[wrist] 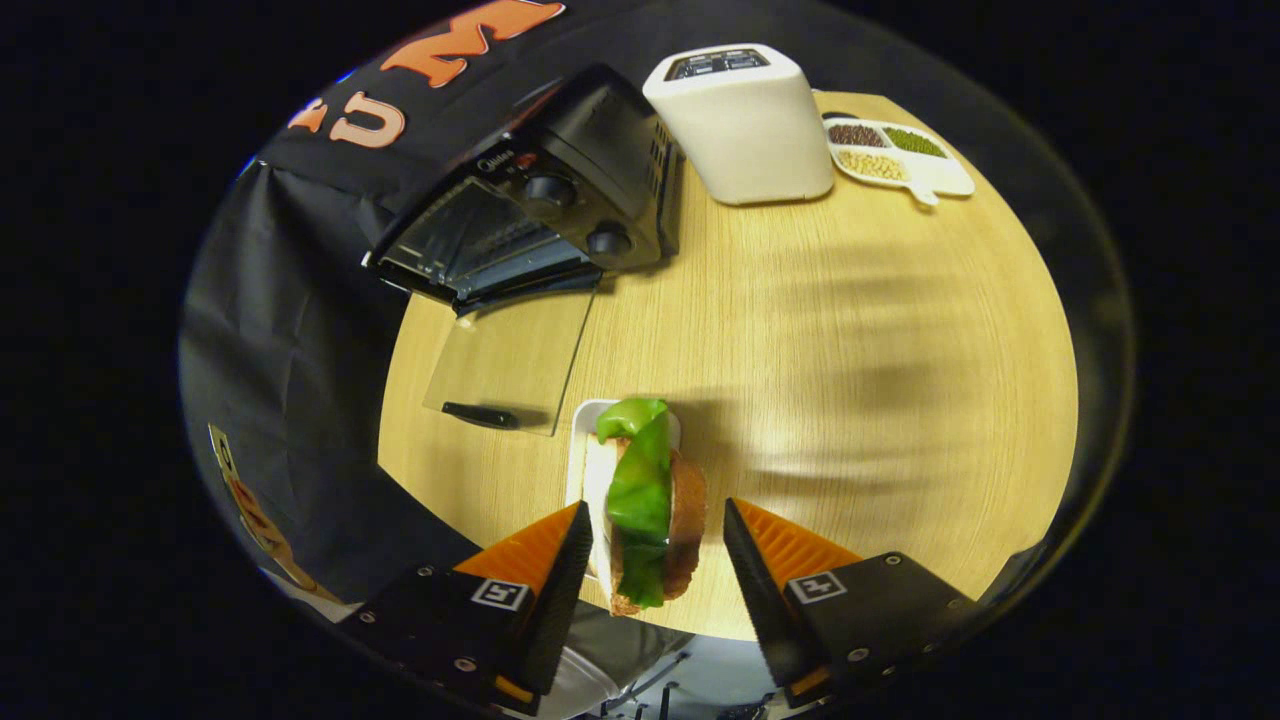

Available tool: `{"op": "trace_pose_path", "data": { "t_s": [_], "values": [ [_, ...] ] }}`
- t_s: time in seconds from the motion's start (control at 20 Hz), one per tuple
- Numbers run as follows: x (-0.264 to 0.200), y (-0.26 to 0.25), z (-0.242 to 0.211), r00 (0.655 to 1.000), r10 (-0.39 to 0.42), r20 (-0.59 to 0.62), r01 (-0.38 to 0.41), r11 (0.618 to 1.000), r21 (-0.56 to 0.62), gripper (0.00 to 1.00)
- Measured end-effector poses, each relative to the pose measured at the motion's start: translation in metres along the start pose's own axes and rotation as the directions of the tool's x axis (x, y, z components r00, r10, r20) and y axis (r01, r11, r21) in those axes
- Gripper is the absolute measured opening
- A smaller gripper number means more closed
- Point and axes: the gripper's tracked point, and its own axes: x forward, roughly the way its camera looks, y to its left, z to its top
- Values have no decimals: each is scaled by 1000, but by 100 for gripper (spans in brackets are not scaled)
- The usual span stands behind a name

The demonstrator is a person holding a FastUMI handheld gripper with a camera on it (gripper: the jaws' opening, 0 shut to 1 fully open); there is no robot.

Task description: Open the toaster oven, put the food inside, and close the toaster oven door.

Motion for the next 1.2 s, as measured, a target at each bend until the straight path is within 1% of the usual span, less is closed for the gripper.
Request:
{"op": "trace_pose_path", "data": {
  "t_s": [0.05, 0.1, 0.15, 0.2, 0.25, 0.35, 0.4, 0.55, 0.7, 0.8, 0.9, 1.0, 1.1, 1.2],
  "values": [
    [3, 4, 1, 1000, 20, -12, -20, 1000, 9, 67],
    [1, 4, 3, 1000, 25, -13, -24, 1000, 13, 61],
    [0, 5, 4, 999, 32, -17, -32, 999, 18, 50],
    [-2, 11, 6, 999, 39, -10, -38, 999, 28, 46],
    [-5, 15, 7, 999, 32, -3, -32, 999, 26, 37],
    [-13, 22, 8, 1000, 16, 18, -16, 1000, 8, 29],
    [-19, 31, 8, 999, 20, 24, -20, 1000, 7, 26],
    [-38, 50, 8, 998, 10, 65, -10, 1000, 3, 26],
    [-59, 68, 19, 989, -16, 149, 11, 999, 31, 26],
    [-71, 81, 29, 975, -10, 220, -6, 998, 70, 26],
    [-79, 95, 39, 954, 0, 299, -36, 993, 113, 26],
    [-81, 115, 51, 924, 28, 382, -96, 983, 159, 25],
    [-76, 135, 60, 890, 64, 452, -166, 968, 190, 25],
    [-60, 153, 69, 861, 89, 501, -226, 949, 221, 25]
  ]
}}
